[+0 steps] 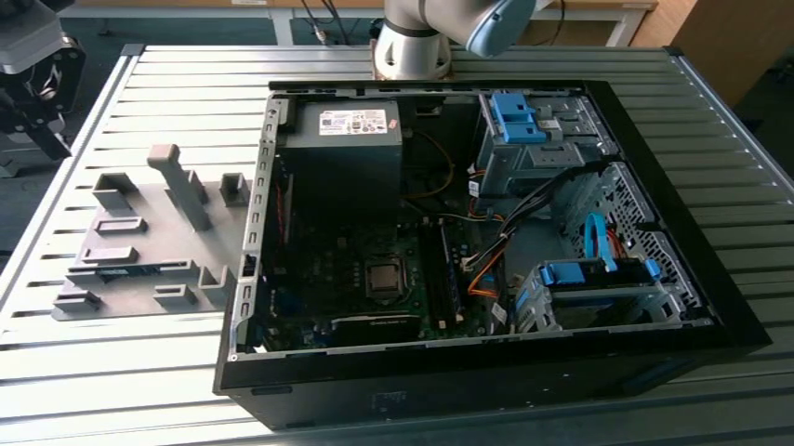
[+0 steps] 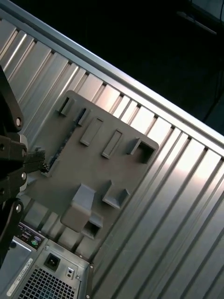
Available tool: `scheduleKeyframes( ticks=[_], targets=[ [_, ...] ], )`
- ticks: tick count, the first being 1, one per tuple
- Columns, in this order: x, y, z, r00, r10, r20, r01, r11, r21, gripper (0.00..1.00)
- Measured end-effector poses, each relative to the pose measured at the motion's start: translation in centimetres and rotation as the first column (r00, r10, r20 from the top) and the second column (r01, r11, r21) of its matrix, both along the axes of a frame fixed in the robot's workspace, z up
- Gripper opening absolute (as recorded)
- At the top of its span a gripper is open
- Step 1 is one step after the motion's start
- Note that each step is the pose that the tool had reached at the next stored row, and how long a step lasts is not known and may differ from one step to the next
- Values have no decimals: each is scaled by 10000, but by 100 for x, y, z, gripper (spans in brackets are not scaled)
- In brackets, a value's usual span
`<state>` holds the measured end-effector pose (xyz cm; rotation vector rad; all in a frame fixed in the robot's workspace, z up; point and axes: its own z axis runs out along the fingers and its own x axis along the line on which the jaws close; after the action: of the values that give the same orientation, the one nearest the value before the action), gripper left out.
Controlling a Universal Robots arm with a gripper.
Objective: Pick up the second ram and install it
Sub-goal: 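Pick up the second ram and move it above second insertion slot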
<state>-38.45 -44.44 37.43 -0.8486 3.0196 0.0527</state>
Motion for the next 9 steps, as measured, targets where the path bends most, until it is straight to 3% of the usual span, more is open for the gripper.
scheduleKeyframes(
  ticks=[9],
  targets=[
    [-17, -1, 0, 9998, 189, 1, -189, 9998, -9, 11]
  ],
)
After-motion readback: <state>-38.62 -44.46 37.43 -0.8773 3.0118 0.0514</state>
